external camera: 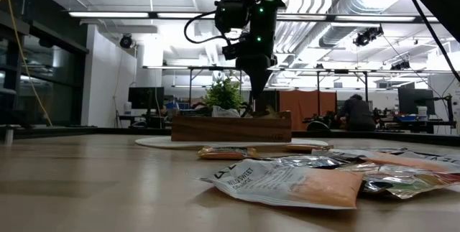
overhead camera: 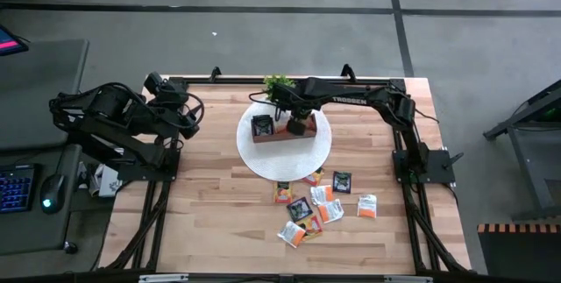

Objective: Pick & Place Tea
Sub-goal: Put the orange tea bag into the right section of the wooden organizer

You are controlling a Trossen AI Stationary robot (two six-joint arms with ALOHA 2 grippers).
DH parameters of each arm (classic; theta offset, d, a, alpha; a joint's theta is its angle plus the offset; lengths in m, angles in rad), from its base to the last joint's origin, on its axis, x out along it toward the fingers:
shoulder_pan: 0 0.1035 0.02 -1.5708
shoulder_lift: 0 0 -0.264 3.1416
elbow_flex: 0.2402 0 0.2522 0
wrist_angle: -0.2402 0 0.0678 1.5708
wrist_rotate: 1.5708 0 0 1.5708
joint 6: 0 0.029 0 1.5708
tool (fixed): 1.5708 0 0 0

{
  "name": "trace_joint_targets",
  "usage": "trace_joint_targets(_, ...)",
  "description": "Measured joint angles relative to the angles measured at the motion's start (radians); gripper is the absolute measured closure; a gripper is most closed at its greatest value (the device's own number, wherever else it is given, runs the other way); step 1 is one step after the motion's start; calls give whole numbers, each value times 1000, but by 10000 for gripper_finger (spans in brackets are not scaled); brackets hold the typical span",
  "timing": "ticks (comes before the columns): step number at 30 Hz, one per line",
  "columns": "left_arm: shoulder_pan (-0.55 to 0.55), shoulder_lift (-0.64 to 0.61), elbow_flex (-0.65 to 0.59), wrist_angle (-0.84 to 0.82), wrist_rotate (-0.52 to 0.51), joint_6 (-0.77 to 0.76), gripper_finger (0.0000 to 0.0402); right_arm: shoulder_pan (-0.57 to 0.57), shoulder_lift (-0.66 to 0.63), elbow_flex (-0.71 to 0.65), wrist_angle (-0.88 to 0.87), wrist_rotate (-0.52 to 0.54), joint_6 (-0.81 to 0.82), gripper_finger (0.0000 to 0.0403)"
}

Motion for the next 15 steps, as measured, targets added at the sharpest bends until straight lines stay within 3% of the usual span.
trace_joint_targets(15,0,0,0,1,10,-14,105,-3,-22,0,5,36,-65,401)
